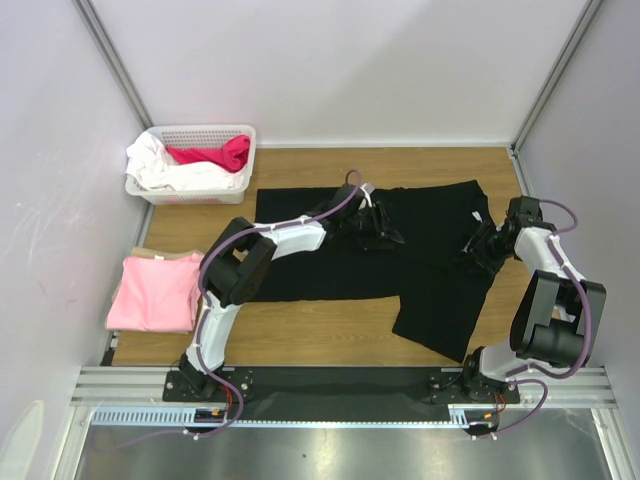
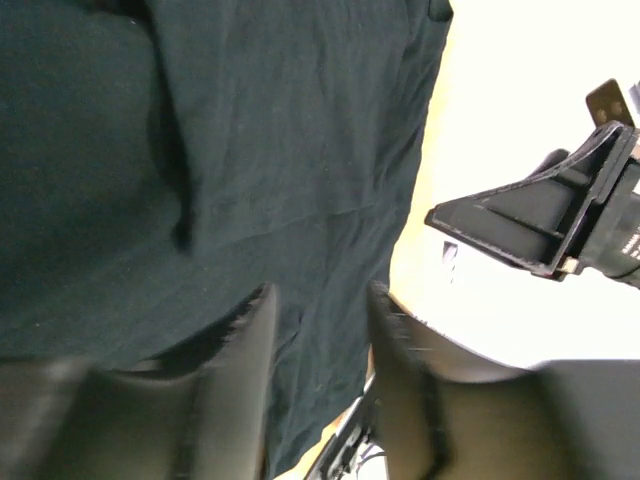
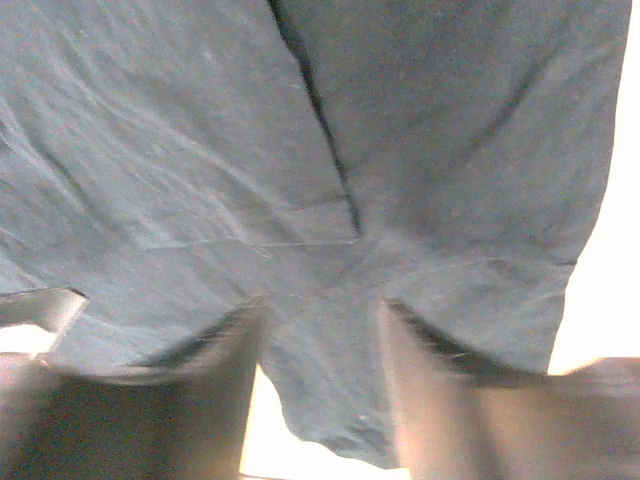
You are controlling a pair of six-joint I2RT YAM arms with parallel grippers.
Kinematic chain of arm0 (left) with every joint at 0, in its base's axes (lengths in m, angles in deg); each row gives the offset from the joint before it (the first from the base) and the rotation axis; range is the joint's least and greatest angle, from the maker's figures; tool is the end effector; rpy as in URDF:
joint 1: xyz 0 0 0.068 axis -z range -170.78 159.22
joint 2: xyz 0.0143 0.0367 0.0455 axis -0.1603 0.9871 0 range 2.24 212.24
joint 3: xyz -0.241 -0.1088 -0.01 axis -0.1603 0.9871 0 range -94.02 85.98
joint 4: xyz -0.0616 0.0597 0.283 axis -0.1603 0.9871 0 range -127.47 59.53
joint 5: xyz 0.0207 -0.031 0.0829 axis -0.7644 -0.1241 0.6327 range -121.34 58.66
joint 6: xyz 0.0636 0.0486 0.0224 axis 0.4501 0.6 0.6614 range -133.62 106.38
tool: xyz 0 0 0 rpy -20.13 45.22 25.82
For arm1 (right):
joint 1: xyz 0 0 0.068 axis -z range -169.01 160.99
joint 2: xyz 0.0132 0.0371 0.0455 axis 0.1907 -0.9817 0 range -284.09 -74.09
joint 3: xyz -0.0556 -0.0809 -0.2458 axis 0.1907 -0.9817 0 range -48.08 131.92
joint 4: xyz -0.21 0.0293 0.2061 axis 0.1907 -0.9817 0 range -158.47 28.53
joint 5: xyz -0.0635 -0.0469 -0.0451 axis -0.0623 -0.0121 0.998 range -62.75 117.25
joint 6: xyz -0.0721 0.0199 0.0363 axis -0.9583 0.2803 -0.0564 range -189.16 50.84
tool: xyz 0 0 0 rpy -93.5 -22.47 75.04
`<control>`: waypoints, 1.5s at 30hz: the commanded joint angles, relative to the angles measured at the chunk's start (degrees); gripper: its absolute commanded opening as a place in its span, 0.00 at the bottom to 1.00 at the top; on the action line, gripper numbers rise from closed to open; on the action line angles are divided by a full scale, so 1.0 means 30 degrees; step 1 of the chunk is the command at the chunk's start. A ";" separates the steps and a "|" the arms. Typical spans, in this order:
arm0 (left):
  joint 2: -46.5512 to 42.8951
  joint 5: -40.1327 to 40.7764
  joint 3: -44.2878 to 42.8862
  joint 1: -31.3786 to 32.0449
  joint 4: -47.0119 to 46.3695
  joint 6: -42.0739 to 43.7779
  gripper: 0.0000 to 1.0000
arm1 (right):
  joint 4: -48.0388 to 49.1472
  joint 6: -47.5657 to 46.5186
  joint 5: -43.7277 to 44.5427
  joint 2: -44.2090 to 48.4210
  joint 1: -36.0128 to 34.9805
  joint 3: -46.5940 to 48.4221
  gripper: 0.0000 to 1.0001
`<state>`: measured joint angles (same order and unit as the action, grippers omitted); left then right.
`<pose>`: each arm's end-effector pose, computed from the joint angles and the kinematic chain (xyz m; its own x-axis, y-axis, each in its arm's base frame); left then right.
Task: Fold and stack the t-shirts
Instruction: Fold the tshirt
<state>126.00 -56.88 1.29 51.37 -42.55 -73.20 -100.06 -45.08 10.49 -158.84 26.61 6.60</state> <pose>0.3749 -0.3814 0.1173 -0.9605 -0.1800 -0.2120 0.0834 0.5409 -0.8370 0.3160 -0.0666 0.1454 -0.7550 0.6167 -0.2227 0.5091 0.7654 0.3937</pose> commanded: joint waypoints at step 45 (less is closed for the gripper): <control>0.0287 0.6316 -0.4027 -0.6697 0.8461 0.9691 0.76 | 0.4953 -0.2810 -0.2970 -1.5928 0.0800 1.7693 0.64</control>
<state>127.27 -39.04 -10.57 31.22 -17.96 -45.85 -85.00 -51.42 1.69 -205.81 29.17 57.59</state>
